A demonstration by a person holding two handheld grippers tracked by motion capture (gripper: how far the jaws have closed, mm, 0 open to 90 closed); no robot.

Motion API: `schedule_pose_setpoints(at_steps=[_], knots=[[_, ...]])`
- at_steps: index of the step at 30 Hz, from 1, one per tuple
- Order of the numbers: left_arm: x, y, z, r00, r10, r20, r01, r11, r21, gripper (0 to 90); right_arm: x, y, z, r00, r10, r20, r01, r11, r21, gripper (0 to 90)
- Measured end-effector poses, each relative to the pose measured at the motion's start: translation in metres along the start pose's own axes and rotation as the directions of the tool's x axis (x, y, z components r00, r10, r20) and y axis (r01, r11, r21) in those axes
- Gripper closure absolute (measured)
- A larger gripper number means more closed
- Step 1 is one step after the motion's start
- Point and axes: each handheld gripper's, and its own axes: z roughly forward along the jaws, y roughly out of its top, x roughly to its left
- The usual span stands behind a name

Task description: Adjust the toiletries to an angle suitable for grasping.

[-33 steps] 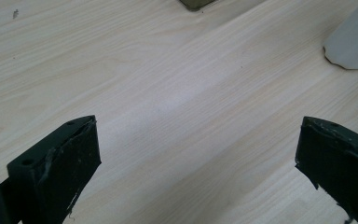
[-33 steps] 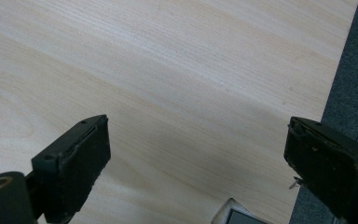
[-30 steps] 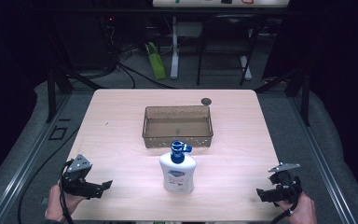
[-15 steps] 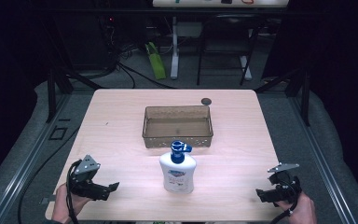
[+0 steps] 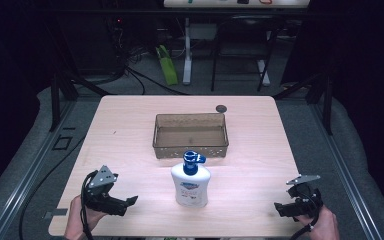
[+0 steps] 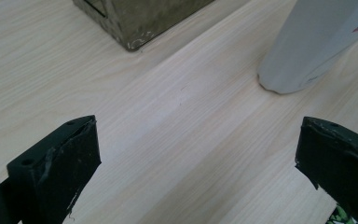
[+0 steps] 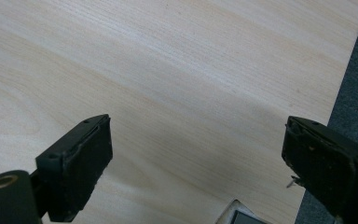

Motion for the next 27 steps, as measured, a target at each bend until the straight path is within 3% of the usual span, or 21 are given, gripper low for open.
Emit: schedule_pose_setpoints(at_steps=[14, 27], knots=[[-0.024, 0.018, 0.017, 0.9969, 0.052, 0.06, -0.05, 0.9981, -0.037, 0.0, 0.0, 0.001, 0.0, 1.0, -0.006, -0.002, 0.006, 1.0, -0.002, 8.4], [-0.045, 0.033, 0.033, 0.9873, 0.1, 0.123, -0.093, 0.9937, -0.063, 0.0, 0.0, 0.001, 0.0, 1.0, -0.005, -0.006, 0.005, 1.0, -0.004, 8.9]])
